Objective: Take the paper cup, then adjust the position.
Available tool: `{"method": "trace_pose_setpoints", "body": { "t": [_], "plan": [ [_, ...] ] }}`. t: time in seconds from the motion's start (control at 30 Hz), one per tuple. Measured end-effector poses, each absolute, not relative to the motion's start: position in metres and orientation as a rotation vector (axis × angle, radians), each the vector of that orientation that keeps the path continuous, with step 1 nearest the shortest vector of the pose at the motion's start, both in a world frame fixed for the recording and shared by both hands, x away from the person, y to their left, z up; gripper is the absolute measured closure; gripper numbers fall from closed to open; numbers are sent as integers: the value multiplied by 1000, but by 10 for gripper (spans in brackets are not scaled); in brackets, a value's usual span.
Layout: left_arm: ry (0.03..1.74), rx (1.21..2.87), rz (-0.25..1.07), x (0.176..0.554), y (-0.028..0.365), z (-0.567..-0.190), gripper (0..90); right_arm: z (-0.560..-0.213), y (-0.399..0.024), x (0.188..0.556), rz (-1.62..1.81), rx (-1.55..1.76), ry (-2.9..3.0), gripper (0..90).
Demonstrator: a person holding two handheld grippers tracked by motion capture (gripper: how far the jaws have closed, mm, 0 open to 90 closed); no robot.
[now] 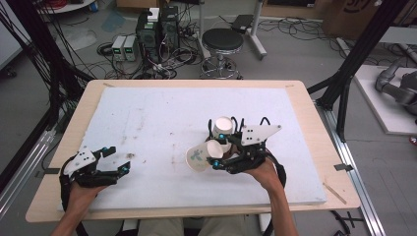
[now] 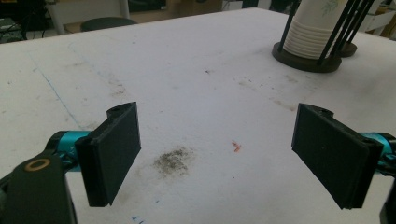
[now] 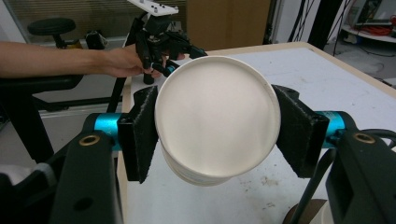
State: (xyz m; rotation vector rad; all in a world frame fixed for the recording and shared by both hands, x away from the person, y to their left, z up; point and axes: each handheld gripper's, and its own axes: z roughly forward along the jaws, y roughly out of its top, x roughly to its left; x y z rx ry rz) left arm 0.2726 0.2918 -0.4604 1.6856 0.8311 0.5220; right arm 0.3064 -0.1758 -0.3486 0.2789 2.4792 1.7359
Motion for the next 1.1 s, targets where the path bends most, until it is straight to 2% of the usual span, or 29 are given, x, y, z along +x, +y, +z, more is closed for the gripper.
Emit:
{"method": "trace_pose_setpoints", "body": {
  "t": [0.9, 1.1],
  "plan": [
    [831, 1655, 505, 273, 295, -460, 150, -352, -174, 310, 1743, 272, 2487, 371],
    [763, 1627, 472, 272, 295, -452, 149, -351, -172, 311, 1744, 261, 2488, 371]
  ]
}}
